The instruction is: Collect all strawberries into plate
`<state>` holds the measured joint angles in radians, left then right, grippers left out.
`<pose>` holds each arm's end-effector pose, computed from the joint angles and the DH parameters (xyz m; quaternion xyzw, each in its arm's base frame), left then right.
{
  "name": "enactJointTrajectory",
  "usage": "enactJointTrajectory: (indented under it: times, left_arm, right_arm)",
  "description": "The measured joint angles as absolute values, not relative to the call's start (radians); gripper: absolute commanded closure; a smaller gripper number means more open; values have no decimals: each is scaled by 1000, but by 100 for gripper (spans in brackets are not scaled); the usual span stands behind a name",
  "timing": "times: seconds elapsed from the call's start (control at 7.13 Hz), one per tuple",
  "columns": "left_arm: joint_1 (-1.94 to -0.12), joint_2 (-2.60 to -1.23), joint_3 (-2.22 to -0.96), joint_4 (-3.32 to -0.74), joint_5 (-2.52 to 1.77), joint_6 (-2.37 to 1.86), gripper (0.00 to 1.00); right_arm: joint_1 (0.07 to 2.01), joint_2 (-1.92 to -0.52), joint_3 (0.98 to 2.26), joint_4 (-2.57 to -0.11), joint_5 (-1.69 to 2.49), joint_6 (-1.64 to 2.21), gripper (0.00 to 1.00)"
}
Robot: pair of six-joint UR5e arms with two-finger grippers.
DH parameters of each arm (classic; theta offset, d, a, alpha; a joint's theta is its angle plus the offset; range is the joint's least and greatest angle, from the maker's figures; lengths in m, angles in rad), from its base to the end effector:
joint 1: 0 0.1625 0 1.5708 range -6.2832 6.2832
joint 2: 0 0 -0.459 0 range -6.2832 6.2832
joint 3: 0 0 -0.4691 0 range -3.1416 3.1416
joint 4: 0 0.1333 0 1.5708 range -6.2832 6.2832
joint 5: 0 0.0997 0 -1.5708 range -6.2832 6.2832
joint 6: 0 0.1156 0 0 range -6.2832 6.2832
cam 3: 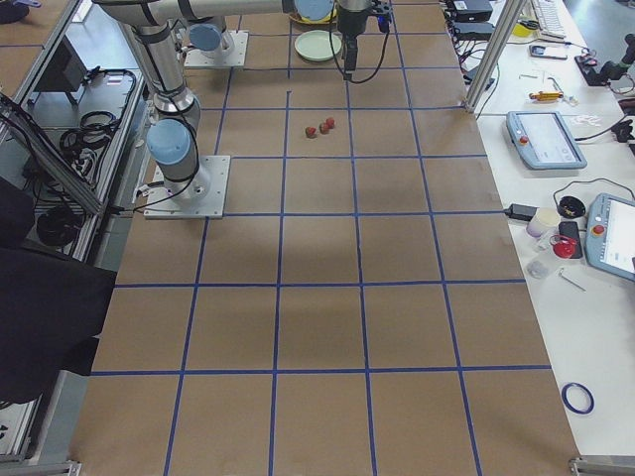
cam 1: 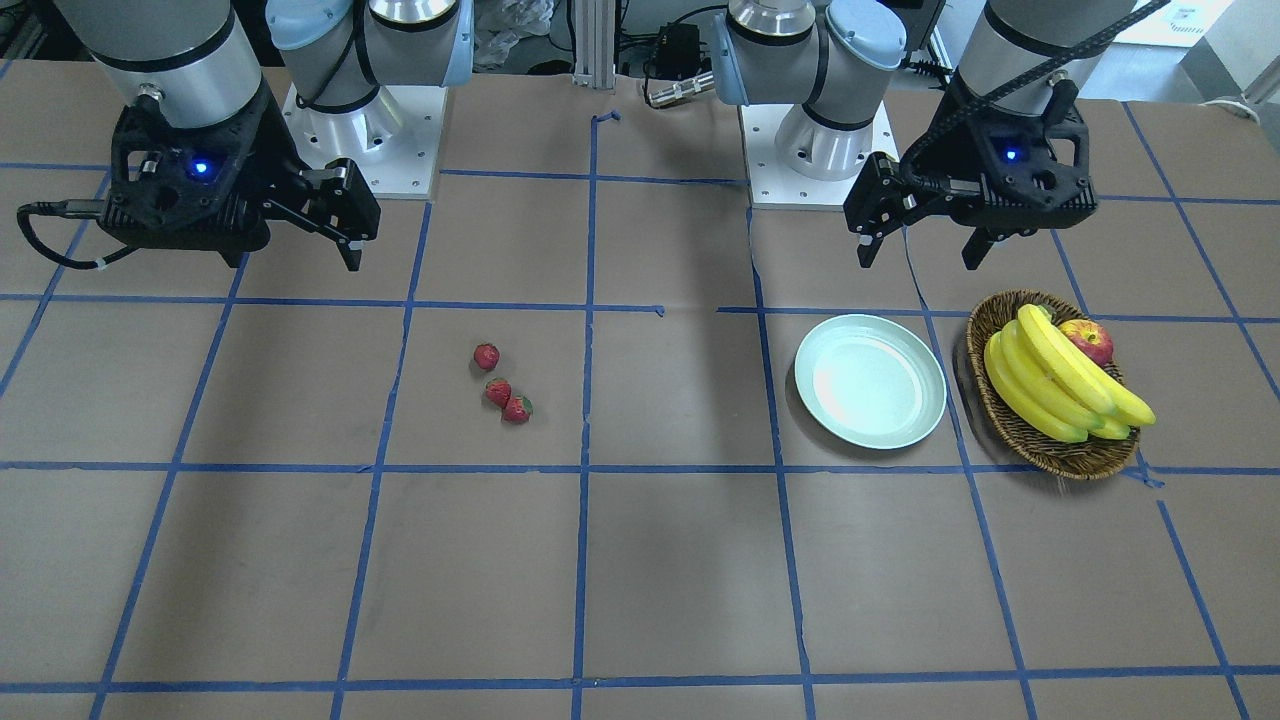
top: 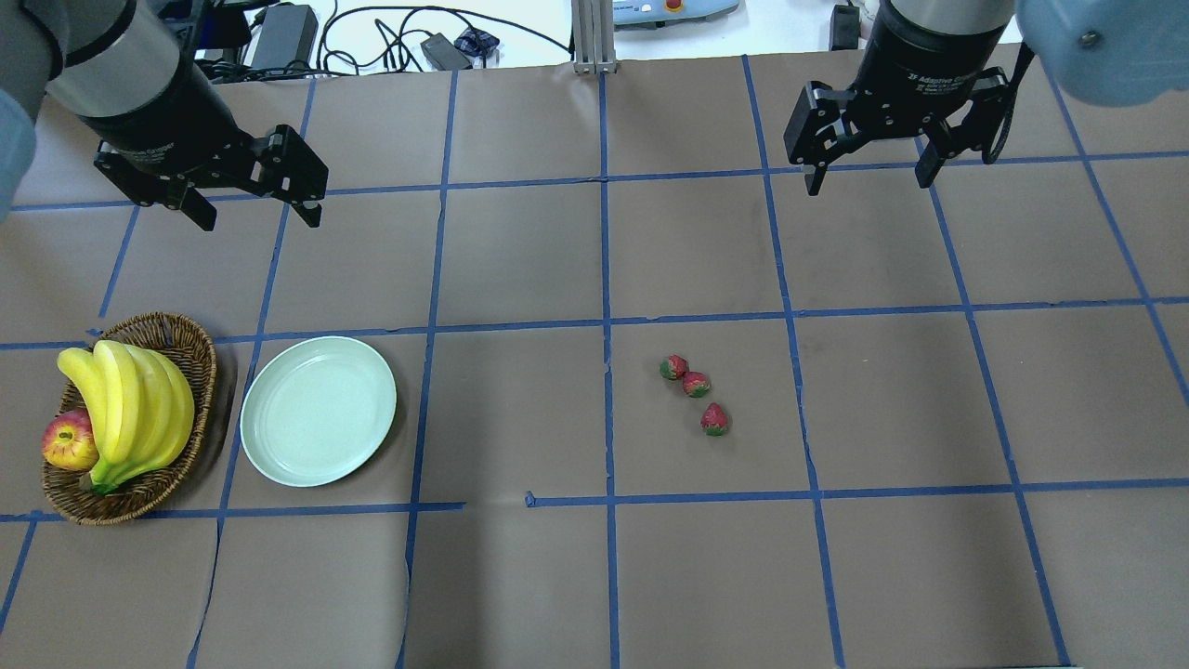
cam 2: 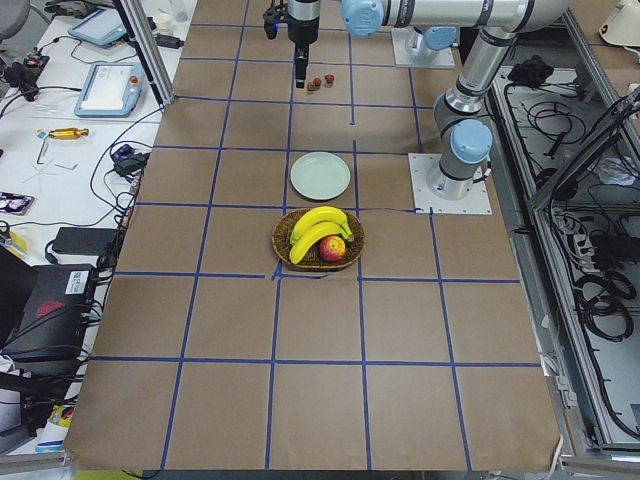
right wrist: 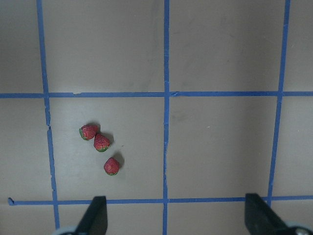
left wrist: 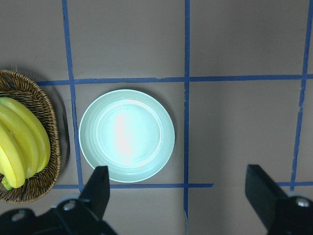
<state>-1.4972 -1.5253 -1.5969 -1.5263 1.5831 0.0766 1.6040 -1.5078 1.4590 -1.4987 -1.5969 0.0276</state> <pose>-0.0907 -0.5632 0.5211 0.0013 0.9995 -0.0314 0.0085 0.1499 -0.5898 0.5256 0.0030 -0.9998 -0.0112 0.0134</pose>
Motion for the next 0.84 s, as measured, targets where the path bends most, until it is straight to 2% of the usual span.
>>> enactJointTrajectory:
  times: [0.84]
  left_arm:
    - [-1497, -1526, -1597, -1526, 1583, 75, 0]
  right_arm:
    - [1605, -1504, 1469, -1503, -1594, 28, 0]
